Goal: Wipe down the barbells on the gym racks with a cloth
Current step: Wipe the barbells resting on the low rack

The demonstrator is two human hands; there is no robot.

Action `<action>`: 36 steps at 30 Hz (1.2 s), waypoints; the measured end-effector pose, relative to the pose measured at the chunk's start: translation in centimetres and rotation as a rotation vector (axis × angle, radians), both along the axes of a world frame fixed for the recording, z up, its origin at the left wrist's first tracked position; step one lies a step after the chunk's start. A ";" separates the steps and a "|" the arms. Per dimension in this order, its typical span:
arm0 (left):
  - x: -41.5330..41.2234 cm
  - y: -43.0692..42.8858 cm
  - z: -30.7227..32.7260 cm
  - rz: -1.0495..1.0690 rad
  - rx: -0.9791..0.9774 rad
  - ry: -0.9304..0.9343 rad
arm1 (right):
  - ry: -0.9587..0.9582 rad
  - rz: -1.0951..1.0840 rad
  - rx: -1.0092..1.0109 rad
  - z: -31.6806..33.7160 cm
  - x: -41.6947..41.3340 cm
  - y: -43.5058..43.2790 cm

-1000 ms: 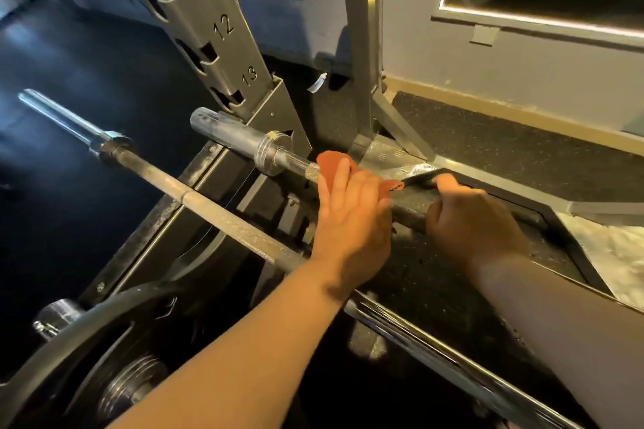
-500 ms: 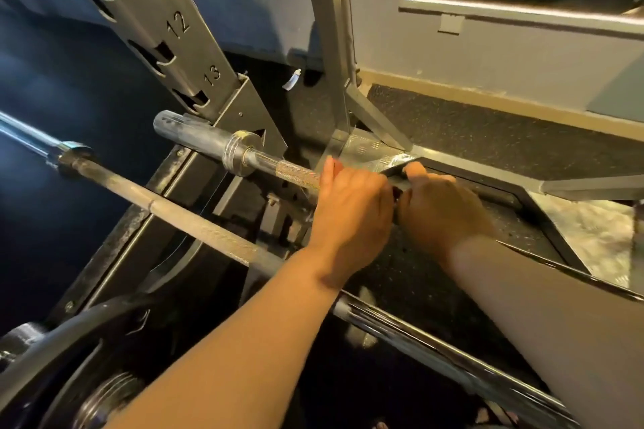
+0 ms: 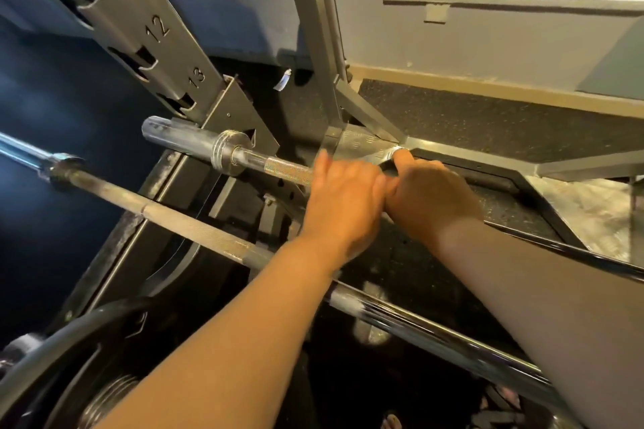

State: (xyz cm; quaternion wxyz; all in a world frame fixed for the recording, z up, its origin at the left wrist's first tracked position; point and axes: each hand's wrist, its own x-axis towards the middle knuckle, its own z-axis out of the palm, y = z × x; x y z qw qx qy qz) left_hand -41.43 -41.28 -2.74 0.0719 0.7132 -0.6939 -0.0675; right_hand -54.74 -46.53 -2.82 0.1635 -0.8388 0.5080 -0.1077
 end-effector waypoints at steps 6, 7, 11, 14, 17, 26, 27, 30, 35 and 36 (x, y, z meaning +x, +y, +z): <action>5.2 0.8 0.0 -0.076 -0.054 0.037 | -0.009 0.001 0.024 0.2 -0.1 -0.1; 6.3 0.5 -0.2 0.004 -0.056 0.051 | -0.023 -0.004 0.042 0.1 -0.2 -0.2; 5.4 -0.9 -0.4 0.257 -0.093 0.012 | -0.044 0.011 0.056 -0.2 -0.3 -0.4; 2.8 -0.9 -0.7 0.186 -0.124 0.021 | -0.050 0.001 0.061 0.1 -0.3 -0.2; 1.3 0.8 -1.1 0.066 -0.133 0.148 | -0.026 -0.028 0.075 0.1 0.0 -0.2; 6.9 0.1 -0.5 0.185 -0.091 0.067 | -0.021 0.019 0.019 0.0 -0.2 -0.1; 6.8 -0.4 -0.6 0.270 -0.096 0.071 | -0.025 0.024 0.017 0.0 -0.2 -0.1; 4.7 -0.8 -1.0 0.358 -0.111 0.018 | -0.018 0.021 0.017 -0.1 -0.2 -0.1; 0.3 1.2 -0.7 0.029 -0.076 0.070 | -0.017 -0.002 0.010 -0.1 0.0 0.0; 0.6 1.5 -0.7 -0.047 -0.071 0.064 | -0.015 -0.003 0.011 -0.1 0.0 0.1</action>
